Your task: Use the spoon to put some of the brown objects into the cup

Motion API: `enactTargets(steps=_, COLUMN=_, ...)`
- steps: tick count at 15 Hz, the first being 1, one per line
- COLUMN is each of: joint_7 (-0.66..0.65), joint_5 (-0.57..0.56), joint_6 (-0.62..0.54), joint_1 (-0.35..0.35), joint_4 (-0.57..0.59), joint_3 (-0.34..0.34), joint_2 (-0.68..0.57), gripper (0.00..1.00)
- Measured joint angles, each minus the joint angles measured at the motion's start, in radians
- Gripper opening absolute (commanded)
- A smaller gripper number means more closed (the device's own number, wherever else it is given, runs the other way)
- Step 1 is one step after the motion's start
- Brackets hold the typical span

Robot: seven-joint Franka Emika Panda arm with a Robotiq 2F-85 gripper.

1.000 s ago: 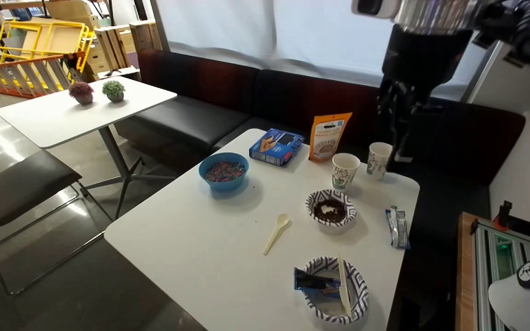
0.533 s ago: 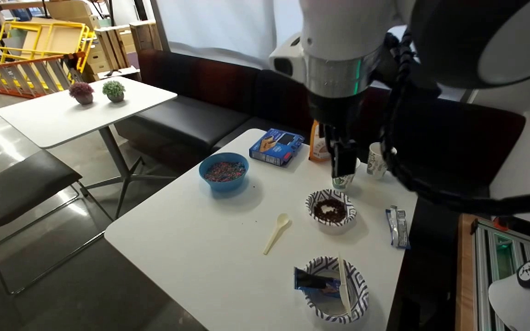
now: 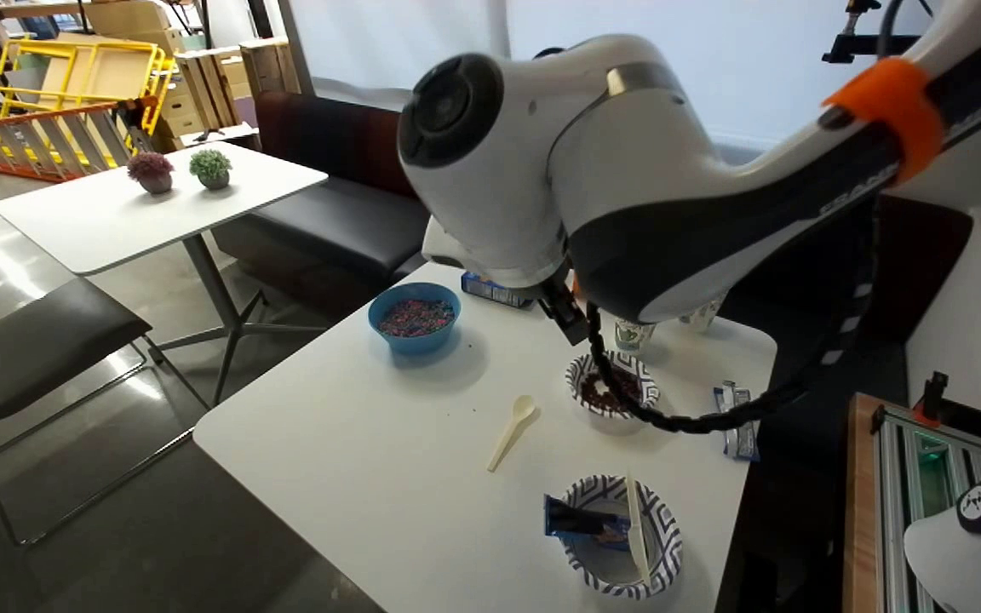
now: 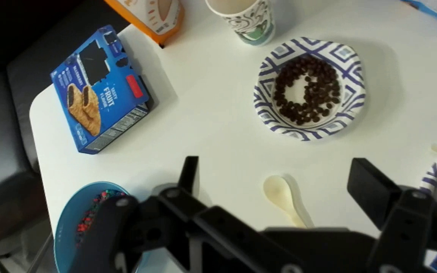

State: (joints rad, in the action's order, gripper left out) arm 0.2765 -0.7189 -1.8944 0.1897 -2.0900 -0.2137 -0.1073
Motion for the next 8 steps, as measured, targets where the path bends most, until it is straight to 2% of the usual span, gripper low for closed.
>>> enactTargets(steps=4, joint_7=0.086, joint_5=-0.137, joint_6=0.021, joint_1=0.001, joint_4=0.076, joint_3=0.009, joint_2=-0.121, gripper=1.00)
enactTargets(steps=8, joint_7=0.107, joint_5=-0.154, joint_6=0.035, joint_1=0.003, joint_4=0.106, joint_3=0.011, joint_2=-0.150, gripper=1.00)
